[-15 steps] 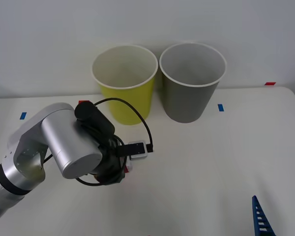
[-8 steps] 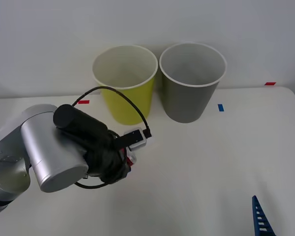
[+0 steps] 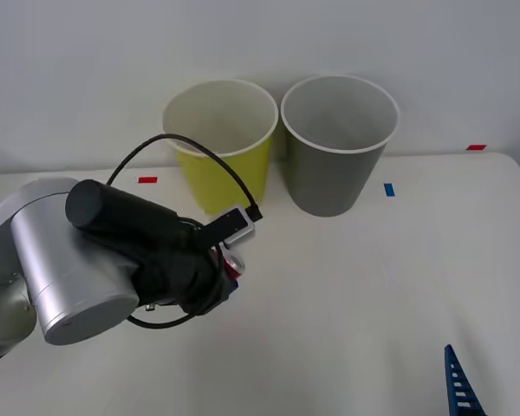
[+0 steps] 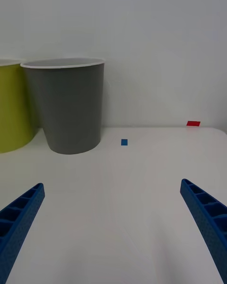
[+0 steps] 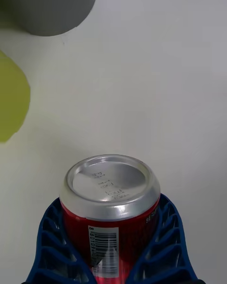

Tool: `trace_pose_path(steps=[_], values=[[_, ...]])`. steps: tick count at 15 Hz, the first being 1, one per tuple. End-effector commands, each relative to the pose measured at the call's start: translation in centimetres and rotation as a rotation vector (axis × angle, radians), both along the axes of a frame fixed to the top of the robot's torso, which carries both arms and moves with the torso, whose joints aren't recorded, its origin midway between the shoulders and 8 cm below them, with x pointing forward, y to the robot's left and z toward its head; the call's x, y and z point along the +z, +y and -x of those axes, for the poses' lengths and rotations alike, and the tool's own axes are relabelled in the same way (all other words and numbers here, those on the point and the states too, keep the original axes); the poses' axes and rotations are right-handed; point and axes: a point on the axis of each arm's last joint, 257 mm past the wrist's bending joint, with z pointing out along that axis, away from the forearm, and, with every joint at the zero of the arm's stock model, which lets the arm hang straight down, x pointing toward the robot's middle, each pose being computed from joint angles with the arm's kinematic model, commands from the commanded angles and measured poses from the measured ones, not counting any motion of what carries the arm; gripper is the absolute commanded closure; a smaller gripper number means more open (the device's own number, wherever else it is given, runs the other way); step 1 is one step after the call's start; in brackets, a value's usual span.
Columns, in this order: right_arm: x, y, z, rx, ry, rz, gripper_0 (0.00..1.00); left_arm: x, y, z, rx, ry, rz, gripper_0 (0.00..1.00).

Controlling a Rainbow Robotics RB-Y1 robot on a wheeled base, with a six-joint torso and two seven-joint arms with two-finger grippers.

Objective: Put cans in the gray bin and PET bottles in the light green bin.

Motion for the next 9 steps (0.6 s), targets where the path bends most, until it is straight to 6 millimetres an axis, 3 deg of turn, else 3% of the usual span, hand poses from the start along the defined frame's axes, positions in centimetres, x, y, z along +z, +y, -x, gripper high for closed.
trace_pose_path(steps=[1,4,9], values=[[0.0,0.0,0.0,0.000,0.000,0.000,0.00,5.2,-0.3,-2.5,0.035,-0.115,0.133,0.98],[0.0,0.0,0.0,0.000,0.000,0.000,0.00,10.5,-0.4,-1.9,0.055,-0.162,0.326,0.99],[0.0,0.0,0.0,0.000,0.000,0.000,0.00,17.4,0.0,0.0,0.022,-0.204,0.501,0.99]])
